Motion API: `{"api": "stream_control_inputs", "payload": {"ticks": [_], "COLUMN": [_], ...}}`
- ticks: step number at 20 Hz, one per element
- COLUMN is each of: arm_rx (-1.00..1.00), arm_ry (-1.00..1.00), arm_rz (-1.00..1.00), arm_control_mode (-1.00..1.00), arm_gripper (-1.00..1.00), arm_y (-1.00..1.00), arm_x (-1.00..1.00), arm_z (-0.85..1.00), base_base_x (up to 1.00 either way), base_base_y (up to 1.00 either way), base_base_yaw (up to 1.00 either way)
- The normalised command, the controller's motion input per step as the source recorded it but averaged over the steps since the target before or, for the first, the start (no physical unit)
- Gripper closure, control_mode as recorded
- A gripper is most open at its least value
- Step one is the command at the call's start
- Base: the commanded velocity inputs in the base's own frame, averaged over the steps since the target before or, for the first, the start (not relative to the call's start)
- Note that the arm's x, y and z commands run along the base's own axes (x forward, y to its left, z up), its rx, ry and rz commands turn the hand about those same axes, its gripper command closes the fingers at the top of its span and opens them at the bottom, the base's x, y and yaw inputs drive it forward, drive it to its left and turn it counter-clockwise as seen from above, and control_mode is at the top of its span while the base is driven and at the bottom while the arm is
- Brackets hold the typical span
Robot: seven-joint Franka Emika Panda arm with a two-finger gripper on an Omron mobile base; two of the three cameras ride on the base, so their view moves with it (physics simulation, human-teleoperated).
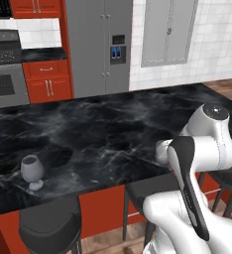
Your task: There is a wine glass and glass cup on the dining counter. Place the wine bottle next to the wine glass and the juice bottle next to the glass cup.
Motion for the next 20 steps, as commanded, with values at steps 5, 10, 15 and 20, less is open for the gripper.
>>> {"api": "stream_control_inputs", "payload": {"ticks": [5,10,15,20], "arm_rx": [0.0,0.0,0.0,0.0], "arm_ry": [0.0,0.0,0.0,-0.02], "arm_rz": [0.0,0.0,0.0,0.0], "arm_control_mode": [1.0,1.0,1.0,-1.0], "arm_gripper": [1.0,1.0,1.0,1.0], "arm_y": [0.0,0.0,0.0,0.12], "arm_x": [0.0,0.0,0.0,0.15], "arm_z": [0.0,0.0,0.0,0.0], "base_base_x": [0.1,0.0,0.0,0.07], "base_base_y": [-0.01,0.0,0.01,0.11], "base_base_yaw": [0.01,0.0,0.0,0.0]}}
